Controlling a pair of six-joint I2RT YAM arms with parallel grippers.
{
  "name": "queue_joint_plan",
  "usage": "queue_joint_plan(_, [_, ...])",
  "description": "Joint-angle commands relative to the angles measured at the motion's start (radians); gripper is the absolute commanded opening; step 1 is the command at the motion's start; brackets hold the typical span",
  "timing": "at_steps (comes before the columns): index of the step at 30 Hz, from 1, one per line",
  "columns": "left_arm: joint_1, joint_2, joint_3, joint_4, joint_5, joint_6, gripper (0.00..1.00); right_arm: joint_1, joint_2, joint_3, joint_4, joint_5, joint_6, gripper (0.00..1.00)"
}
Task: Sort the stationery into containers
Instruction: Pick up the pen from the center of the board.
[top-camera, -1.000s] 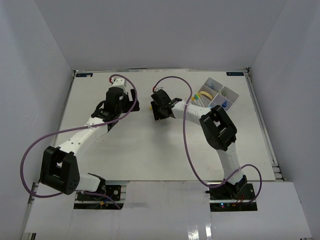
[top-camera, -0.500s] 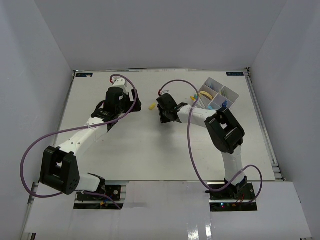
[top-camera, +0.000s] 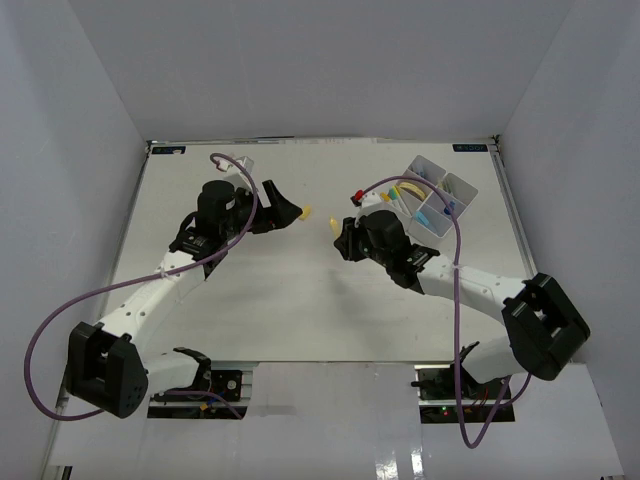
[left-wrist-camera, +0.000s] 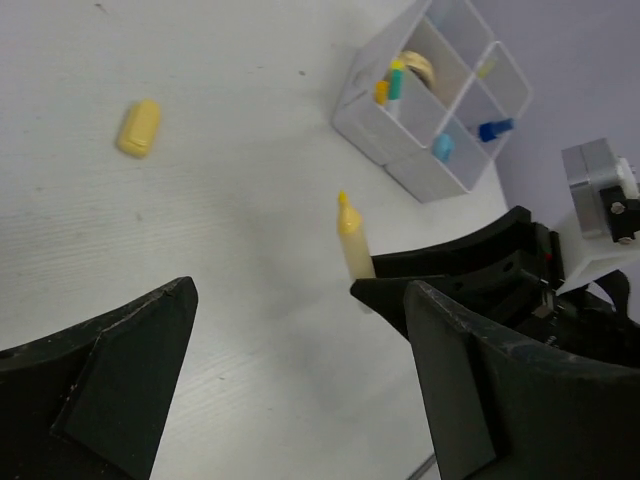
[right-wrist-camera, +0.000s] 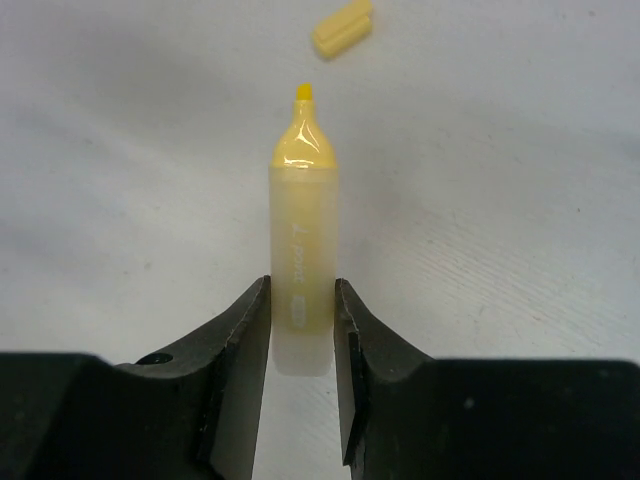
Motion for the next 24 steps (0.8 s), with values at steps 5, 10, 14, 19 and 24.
queue_joint_plan(5, [-0.158,-0.097,0.038,0.071,0.044,-0.119,0.92,0.038,-0.188,-0.166,0.345,-0.067,-0.044,0.08])
queue_joint_plan(10, [-0.27,-0.039,0.081,0.005,-0.124,-0.144,0.81,0.058,-0.256,-0.217,0.425,-0.065,-0.059,0.08])
queue_joint_plan(14, [-0.293,-0.027,0.06,0.0,-0.197,-0.188,0.79,0.062,-0.317,-0.24,0.447,-0.05,-0.062,0.08])
queue_joint_plan(19, [-0.339,0.007,0.081,0.013,-0.241,-0.191,0.79,0.064,-0.363,-0.277,0.499,-0.057,-0.058,0.08])
queue_joint_plan(24, [-0.394,0.021,0.08,0.085,-0.282,-0.203,0.75,0.065,-0.378,-0.296,0.525,-0.05,-0.045,0.09])
